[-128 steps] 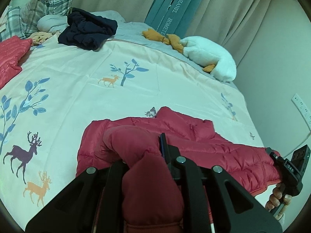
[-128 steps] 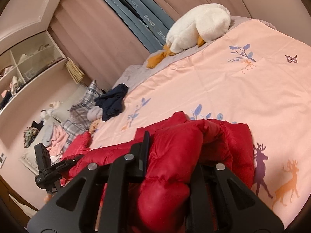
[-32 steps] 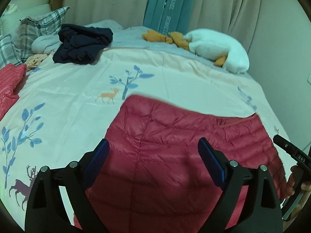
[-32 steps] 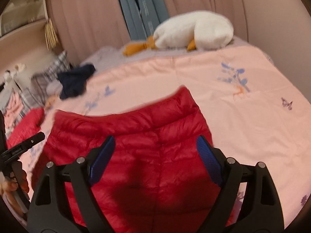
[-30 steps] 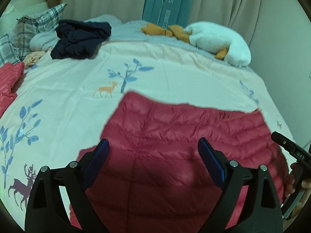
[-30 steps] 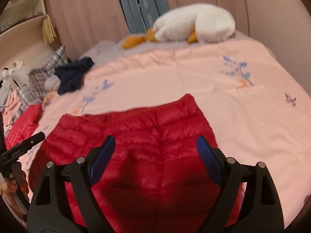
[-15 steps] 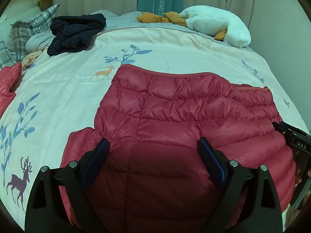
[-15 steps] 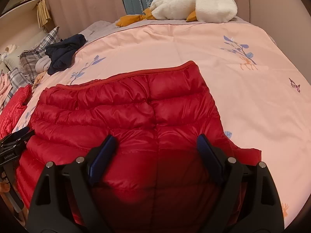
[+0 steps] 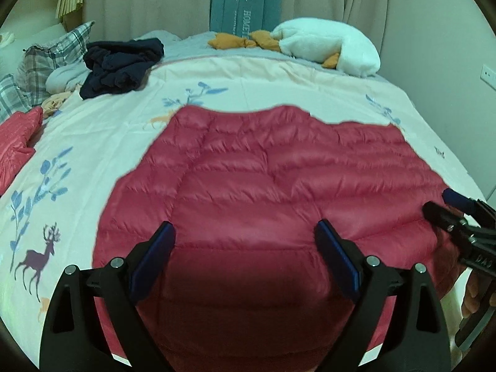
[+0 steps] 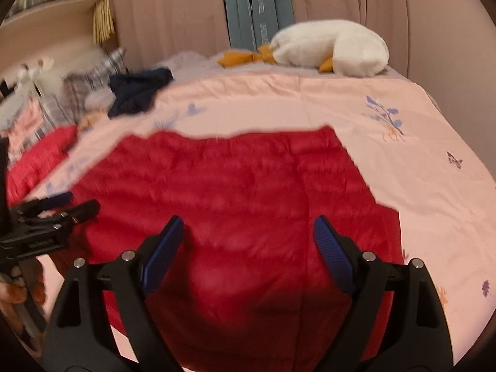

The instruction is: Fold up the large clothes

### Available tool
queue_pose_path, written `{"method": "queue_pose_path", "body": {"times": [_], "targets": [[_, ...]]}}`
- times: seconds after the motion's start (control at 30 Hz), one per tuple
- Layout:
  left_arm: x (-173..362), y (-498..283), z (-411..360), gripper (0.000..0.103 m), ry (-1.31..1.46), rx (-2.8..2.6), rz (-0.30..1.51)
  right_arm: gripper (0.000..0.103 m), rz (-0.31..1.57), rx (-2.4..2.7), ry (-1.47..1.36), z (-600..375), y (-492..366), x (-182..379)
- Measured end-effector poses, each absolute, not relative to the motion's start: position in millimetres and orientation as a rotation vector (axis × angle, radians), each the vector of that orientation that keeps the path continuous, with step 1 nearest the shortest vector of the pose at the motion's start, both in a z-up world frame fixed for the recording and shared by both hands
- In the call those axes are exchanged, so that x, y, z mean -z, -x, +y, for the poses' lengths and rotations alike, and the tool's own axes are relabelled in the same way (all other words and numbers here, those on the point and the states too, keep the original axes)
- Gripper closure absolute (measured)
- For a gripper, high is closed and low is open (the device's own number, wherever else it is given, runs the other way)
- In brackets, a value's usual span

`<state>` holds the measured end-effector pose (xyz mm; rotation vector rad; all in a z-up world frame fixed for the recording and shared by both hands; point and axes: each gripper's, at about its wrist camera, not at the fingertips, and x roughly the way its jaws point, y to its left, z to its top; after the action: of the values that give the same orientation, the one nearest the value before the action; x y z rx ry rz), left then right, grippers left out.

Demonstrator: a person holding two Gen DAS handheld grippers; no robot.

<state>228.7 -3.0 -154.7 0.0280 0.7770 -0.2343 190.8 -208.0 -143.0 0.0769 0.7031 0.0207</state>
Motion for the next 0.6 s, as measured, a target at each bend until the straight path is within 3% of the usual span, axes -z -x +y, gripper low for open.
{"method": "queue_pose_path", "body": {"times": [0.17,0.5,0.6], "targets": [[162.2,-222.1,-5.4,0.010,-0.059,0.228,0.790,0.015,0.762,-0.013,-0.087,-206.7,-189.6,164.9],[155.9,-206.6,9.4,0.010,-0.020,0.200,0.797,0.016,0.698,0.041,-0.173,-232.6,-157.1,140.1],[160.8,-206.5,7.8,0.010,-0.035,0.204,0.804,0.016,0.753,0.074,-0.181,-244.1,-157.7,151.3]]}}
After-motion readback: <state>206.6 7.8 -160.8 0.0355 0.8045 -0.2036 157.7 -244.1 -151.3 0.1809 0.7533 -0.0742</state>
